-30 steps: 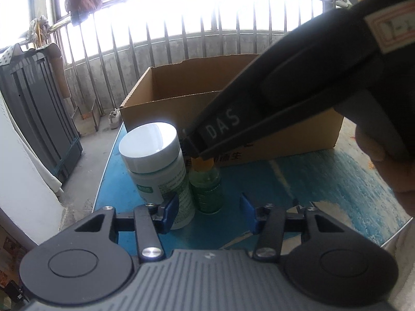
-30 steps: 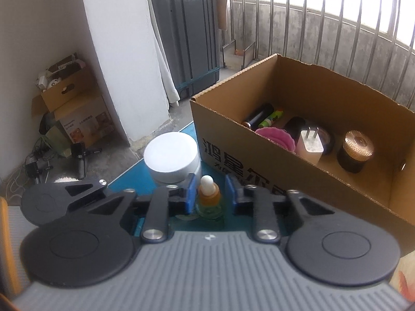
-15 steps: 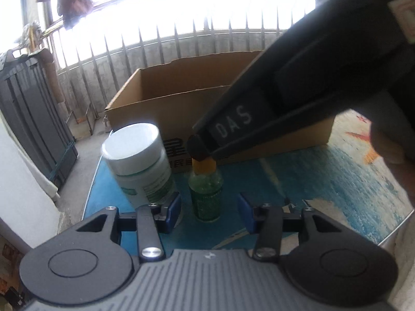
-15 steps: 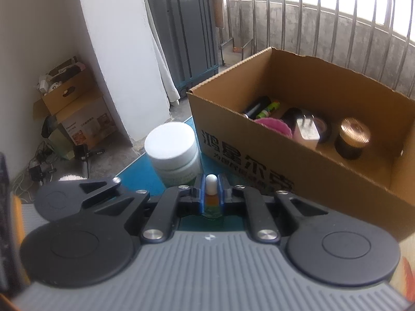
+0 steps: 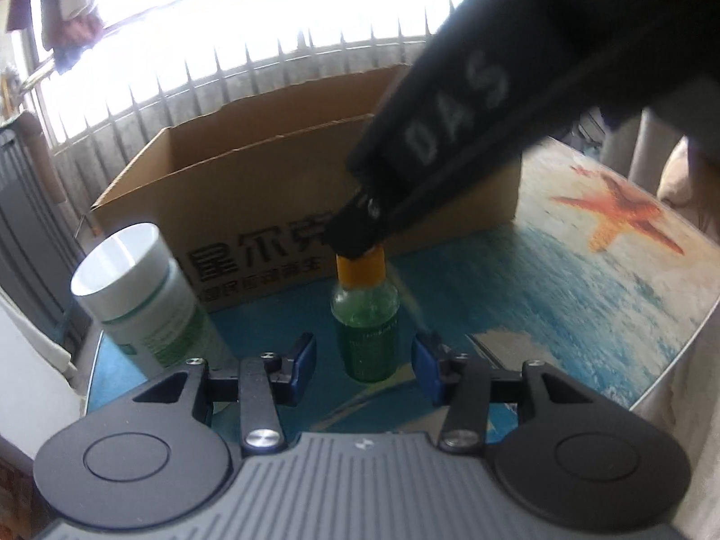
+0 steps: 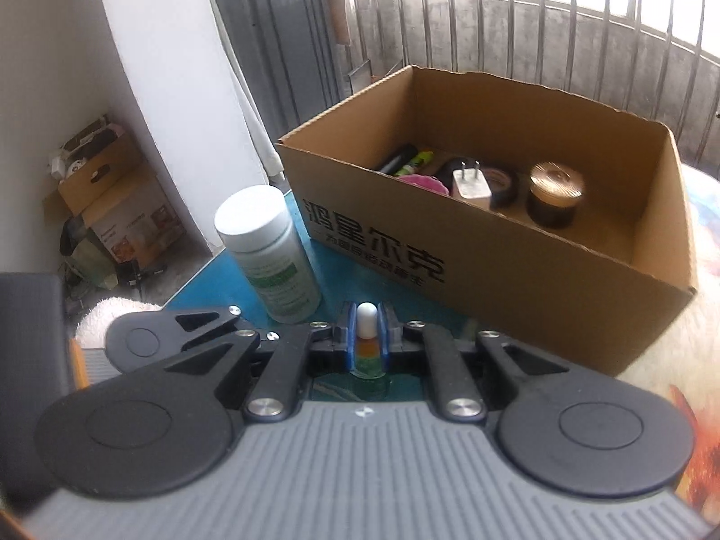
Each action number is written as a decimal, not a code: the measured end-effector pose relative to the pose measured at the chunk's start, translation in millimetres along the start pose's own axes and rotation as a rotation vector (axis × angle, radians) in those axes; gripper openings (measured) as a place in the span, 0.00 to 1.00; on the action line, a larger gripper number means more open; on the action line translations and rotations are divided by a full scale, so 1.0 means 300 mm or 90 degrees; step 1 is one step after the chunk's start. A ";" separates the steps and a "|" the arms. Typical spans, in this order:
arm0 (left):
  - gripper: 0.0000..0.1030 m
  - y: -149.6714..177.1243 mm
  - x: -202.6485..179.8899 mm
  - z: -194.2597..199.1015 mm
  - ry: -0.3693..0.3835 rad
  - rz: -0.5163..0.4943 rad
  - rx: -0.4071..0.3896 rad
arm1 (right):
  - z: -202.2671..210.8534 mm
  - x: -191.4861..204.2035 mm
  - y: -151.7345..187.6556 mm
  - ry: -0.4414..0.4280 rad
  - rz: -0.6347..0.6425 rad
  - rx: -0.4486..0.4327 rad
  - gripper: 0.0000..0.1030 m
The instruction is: Organize rigid objects
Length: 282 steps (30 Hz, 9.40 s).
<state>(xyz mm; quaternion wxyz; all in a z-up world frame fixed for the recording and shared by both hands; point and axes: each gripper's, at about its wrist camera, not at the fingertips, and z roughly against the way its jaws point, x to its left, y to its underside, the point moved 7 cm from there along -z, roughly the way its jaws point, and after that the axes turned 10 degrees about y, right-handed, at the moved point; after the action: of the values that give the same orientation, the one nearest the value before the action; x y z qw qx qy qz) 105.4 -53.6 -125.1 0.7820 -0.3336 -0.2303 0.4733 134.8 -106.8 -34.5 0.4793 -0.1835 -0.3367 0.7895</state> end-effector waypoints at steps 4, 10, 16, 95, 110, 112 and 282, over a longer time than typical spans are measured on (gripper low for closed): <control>0.46 0.011 -0.049 -0.044 -0.004 -0.044 0.013 | 0.015 -0.022 0.012 -0.002 -0.006 0.002 0.08; 0.34 0.008 -0.089 -0.063 -0.010 -0.042 0.010 | 0.038 -0.039 0.033 -0.002 -0.011 -0.004 0.08; 0.34 -0.054 -0.117 -0.001 -0.017 -0.044 -0.013 | 0.127 -0.045 -0.004 -0.001 0.005 -0.038 0.08; 0.91 -0.299 0.067 0.305 0.071 0.092 -0.067 | 0.361 -0.339 0.110 0.020 -0.339 -0.119 0.83; 0.91 -0.084 0.294 0.274 -0.049 0.178 -0.044 | 0.186 -0.072 -0.009 -0.032 -0.228 -0.057 0.83; 0.91 -0.072 0.319 0.269 -0.064 0.179 -0.050 | 0.148 -0.032 -0.040 -0.048 -0.211 -0.050 0.83; 1.00 -0.459 -0.001 0.380 0.073 0.064 -0.093 | 0.625 -0.446 0.265 0.133 -0.327 -0.149 0.99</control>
<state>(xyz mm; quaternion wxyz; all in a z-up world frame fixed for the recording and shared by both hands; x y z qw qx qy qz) 108.9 -64.6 53.4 0.7427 -0.4278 -0.2020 0.4739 33.0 -316.1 37.2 0.6708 -0.2264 -0.4098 0.5752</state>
